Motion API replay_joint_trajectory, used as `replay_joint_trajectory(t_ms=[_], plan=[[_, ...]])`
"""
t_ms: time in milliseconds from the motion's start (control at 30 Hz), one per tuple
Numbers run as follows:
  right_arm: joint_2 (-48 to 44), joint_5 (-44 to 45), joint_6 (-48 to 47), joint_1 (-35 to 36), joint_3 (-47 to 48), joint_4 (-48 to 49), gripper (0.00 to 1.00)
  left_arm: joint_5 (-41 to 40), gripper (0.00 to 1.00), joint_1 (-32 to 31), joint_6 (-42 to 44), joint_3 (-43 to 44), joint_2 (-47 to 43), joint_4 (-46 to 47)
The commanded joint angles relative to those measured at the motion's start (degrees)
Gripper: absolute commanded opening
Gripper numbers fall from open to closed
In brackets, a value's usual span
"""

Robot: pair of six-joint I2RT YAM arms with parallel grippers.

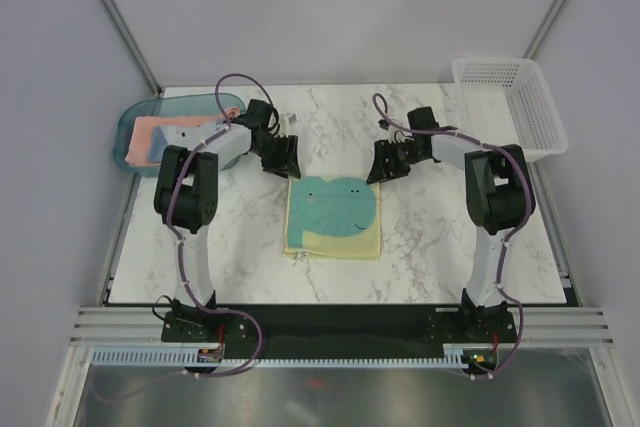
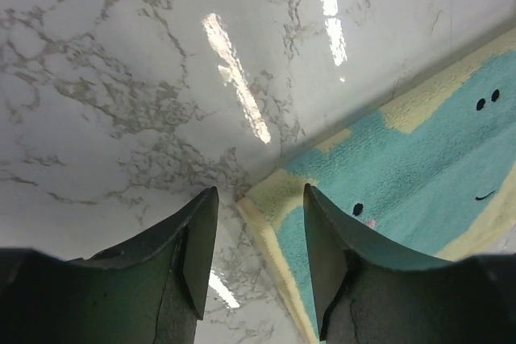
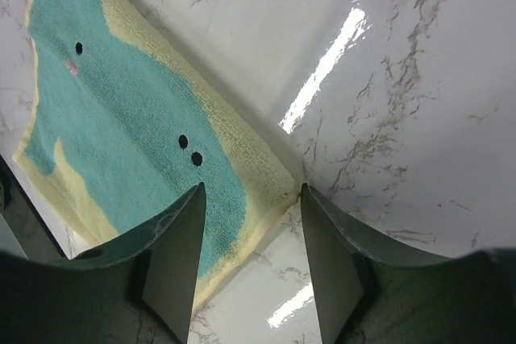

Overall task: Fold and stack the towels
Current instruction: Fold the towel

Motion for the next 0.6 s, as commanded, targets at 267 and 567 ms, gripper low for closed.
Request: replay_joint_trajectory(t_ms=[267, 567], plan=[[4.9, -7.7, -7.5, -2.6, 4.4, -4.3, 0.48, 12.7, 0.37, 2.8, 8.1, 4.4, 4.4, -0.7], [6.3, -8.9, -8.9, -2.7, 6.1, -4.6, 0.51, 15.5, 0.29, 3.0, 9.8, 4.9, 5.7, -1.5]])
